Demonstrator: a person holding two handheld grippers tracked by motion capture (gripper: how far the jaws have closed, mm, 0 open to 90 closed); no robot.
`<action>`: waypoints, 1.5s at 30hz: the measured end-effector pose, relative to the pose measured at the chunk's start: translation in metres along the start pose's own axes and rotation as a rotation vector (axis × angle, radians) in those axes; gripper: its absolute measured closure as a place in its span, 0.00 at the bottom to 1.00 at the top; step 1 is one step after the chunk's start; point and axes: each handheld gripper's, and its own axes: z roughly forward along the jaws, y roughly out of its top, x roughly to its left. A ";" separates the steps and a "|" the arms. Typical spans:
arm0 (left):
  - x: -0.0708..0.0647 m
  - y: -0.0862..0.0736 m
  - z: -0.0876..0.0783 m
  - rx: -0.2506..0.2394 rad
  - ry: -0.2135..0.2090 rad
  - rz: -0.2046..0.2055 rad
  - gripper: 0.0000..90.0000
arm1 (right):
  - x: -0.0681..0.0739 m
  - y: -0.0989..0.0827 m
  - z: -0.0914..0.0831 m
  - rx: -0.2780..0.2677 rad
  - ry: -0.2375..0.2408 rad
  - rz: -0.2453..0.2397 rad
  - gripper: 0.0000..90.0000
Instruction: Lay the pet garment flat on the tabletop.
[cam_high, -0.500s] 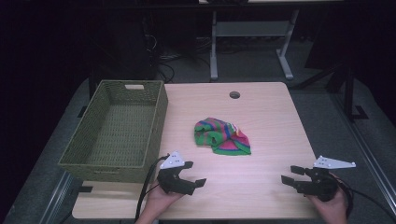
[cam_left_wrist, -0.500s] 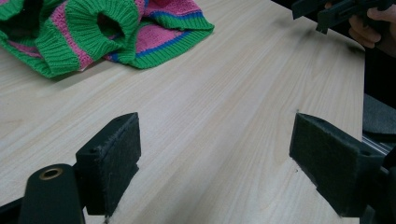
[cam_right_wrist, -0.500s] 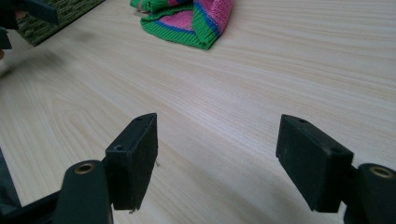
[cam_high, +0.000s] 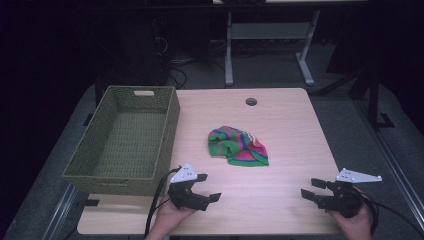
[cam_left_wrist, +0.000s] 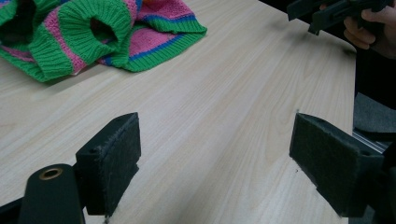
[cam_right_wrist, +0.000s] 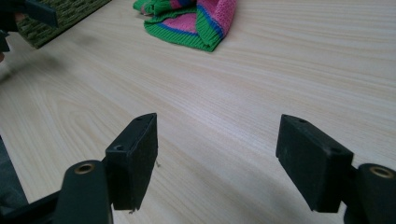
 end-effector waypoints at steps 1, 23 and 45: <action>0.000 0.000 0.000 -0.001 0.001 -0.002 0.18 | 0.000 0.000 0.001 0.004 -0.001 -0.003 0.32; 0.003 -0.001 -0.003 -0.012 0.002 -0.015 0.18 | 0.012 0.047 0.029 0.044 0.048 -0.065 0.33; 0.003 0.000 -0.006 -0.020 0.002 -0.015 0.18 | 0.018 0.115 0.074 0.148 0.102 -0.105 0.31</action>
